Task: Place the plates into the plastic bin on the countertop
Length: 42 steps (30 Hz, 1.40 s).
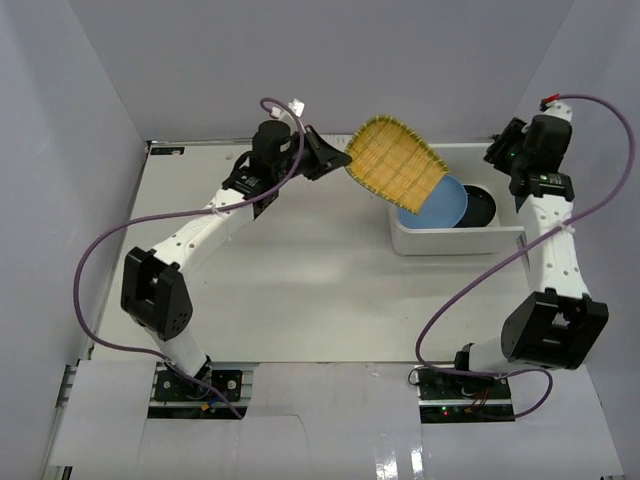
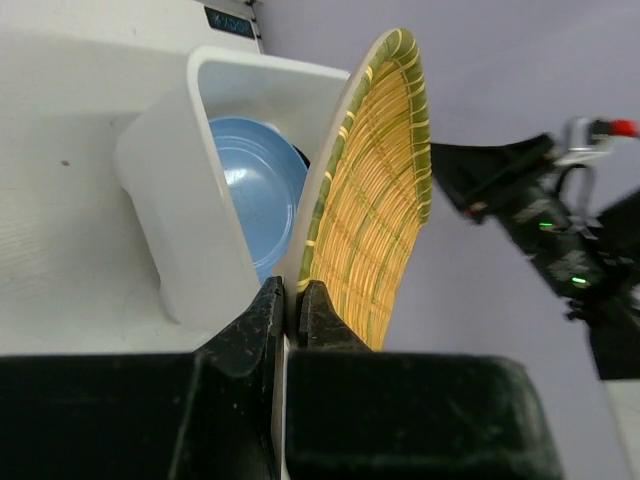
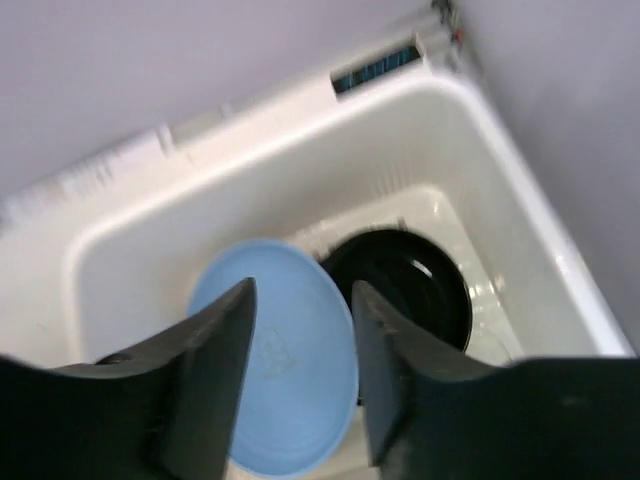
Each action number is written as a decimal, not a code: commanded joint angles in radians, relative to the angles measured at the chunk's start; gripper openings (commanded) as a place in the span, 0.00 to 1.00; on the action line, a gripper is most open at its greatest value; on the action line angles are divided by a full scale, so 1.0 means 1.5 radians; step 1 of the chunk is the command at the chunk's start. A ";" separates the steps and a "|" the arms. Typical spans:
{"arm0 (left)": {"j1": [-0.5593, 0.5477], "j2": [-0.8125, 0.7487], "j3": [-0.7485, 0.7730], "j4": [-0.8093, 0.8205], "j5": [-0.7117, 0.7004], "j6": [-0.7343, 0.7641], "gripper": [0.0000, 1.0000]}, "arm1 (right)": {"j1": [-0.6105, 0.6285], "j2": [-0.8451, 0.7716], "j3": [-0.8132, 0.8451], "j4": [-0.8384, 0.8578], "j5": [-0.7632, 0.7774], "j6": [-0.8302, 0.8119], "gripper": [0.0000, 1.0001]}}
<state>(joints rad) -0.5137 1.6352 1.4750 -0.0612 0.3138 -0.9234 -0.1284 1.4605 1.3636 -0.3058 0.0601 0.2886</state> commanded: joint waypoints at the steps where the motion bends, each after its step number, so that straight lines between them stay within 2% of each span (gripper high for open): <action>1: -0.047 0.051 0.107 0.023 -0.051 0.003 0.00 | -0.034 -0.094 0.091 0.008 -0.008 0.050 0.46; 2: -0.069 0.069 0.129 0.021 -0.057 0.009 0.00 | -0.037 -0.119 0.100 0.009 -0.005 0.054 0.30; 3: -0.080 0.089 0.150 0.019 -0.060 0.011 0.00 | -0.038 -0.130 0.110 0.009 -0.006 0.057 0.22; 6: -0.115 0.177 0.249 -0.009 -0.084 0.027 0.00 | -0.039 -0.167 0.127 0.008 -0.034 0.069 0.10; 10: -0.139 0.280 0.360 -0.044 -0.099 0.028 0.00 | -0.039 -0.227 0.076 0.047 -0.100 0.093 0.08; 14: -0.160 0.385 0.467 -0.064 -0.113 0.020 0.00 | -0.038 -0.243 0.045 0.054 -0.145 0.096 0.09; 22: -0.173 0.474 0.530 -0.084 -0.129 0.012 0.00 | -0.038 -0.266 -0.040 0.073 -0.203 0.092 0.11; 23: -0.173 0.474 0.525 -0.085 -0.132 0.011 0.14 | -0.038 -0.268 -0.049 0.075 -0.203 0.092 0.11; 25: -0.173 0.456 0.490 -0.078 -0.140 0.011 0.31 | -0.038 -0.273 -0.067 0.078 -0.192 0.090 0.13; 26: -0.173 0.448 0.474 -0.070 -0.142 0.011 0.50 | -0.038 -0.273 -0.070 0.078 -0.188 0.089 0.14; 29: -0.173 0.416 0.433 -0.040 -0.144 0.013 0.75 | -0.038 -0.267 -0.086 0.077 -0.181 0.087 0.20; 30: -0.172 0.410 0.430 -0.030 -0.142 0.014 0.89 | -0.038 -0.265 -0.090 0.076 -0.180 0.087 0.22; 31: -0.173 0.400 0.429 -0.027 -0.135 0.016 0.96 | -0.038 -0.263 -0.102 0.077 -0.179 0.086 0.26; 39: -0.173 0.314 0.409 0.000 -0.119 0.050 0.98 | -0.039 -0.275 -0.107 0.056 -0.172 0.077 0.40; 41: -0.173 0.263 0.383 0.010 -0.116 0.068 0.98 | -0.038 -0.280 -0.103 0.054 -0.187 0.077 0.45; 42: -0.173 0.244 0.374 0.011 -0.116 0.093 0.98 | -0.039 -0.286 -0.103 0.054 -0.212 0.079 0.51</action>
<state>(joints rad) -0.7738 2.1956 2.0575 -0.0917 0.1207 -0.8600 -0.1879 1.0714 1.1866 -0.2405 -0.2058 0.4160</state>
